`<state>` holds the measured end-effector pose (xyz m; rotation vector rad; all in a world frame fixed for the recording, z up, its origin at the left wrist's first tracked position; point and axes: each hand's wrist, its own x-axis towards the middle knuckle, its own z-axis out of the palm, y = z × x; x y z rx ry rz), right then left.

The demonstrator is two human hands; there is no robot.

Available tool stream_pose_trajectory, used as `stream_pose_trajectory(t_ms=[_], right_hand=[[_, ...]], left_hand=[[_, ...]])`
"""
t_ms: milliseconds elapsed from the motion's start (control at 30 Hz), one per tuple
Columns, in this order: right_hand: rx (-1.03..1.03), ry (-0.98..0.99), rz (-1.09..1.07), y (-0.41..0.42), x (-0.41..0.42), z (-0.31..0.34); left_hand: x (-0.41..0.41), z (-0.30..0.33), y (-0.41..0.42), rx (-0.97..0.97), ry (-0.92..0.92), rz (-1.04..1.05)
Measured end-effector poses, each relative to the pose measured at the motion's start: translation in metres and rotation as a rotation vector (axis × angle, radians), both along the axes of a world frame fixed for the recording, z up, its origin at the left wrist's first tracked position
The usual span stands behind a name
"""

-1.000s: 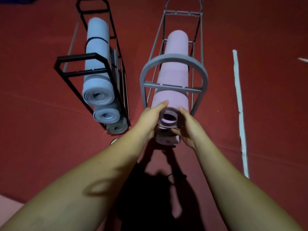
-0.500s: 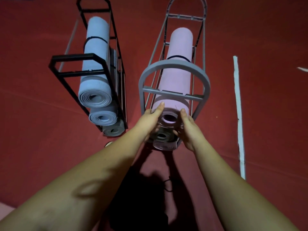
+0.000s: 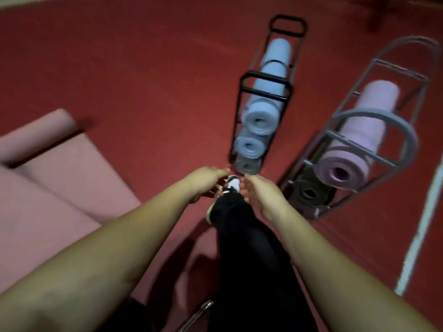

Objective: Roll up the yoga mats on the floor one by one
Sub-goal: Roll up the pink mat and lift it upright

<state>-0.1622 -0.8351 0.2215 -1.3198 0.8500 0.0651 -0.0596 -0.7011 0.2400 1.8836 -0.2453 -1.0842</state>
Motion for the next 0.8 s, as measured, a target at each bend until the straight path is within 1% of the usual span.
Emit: stream_pose_trajectory(t_ms=[33, 133, 167, 200, 233, 267, 300, 367, 400, 467, 533, 567, 700, 800], right_hand=[[-0.056, -0.021, 0.075, 0.019, 0.011, 0.009], [-0.294, -0.031, 0.442, 0.106, 0.046, 0.029], [-0.359, -0.037, 0.599, 0.152, 0.058, 0.035], [-0.428, -0.036, 0.715, 0.183, 0.065, 0.038], [-0.455, -0.043, 0.815, 0.218, 0.073, 0.039], [-0.477, -0.026, 0.885, 0.238, 0.076, 0.036], [-0.476, -0.021, 0.982, 0.278, 0.083, 0.033], [-0.520, 0.030, 1.154, 0.331, 0.091, 0.019], [-0.573, 0.055, 1.238, 0.351, 0.095, 0.011], [-0.744, 0.091, 1.409, 0.390, 0.106, -0.007], [-0.932, 0.115, 1.537, 0.414, 0.116, -0.026], [-0.985, 0.127, 1.603, 0.430, 0.122, -0.042], [-1.124, 0.211, 1.815, 0.467, 0.143, -0.095], [-1.237, 0.160, 1.930, 0.483, 0.151, -0.132]], left_hand=[[0.003, 0.006, 0.024, 0.014, -0.037, 0.011], [0.005, 0.022, 0.139, 0.088, -0.124, 0.116], [0.003, 0.025, 0.193, 0.110, -0.145, 0.179], [0.001, 0.025, 0.229, 0.118, -0.146, 0.214], [0.001, 0.024, 0.269, 0.143, -0.157, 0.256], [0.000, 0.020, 0.293, 0.153, -0.148, 0.286], [-0.001, 0.017, 0.338, 0.164, -0.148, 0.347], [0.000, 0.007, 0.398, 0.167, -0.121, 0.441], [0.000, -0.001, 0.424, 0.166, -0.111, 0.487], [-0.001, -0.020, 0.472, 0.168, -0.082, 0.572], [-0.005, -0.043, 0.504, 0.173, -0.054, 0.628], [-0.009, -0.058, 0.522, 0.182, -0.025, 0.654], [-0.026, -0.123, 0.558, 0.262, 0.092, 0.668], [-0.037, -0.163, 0.570, 0.389, 0.112, 0.591]])
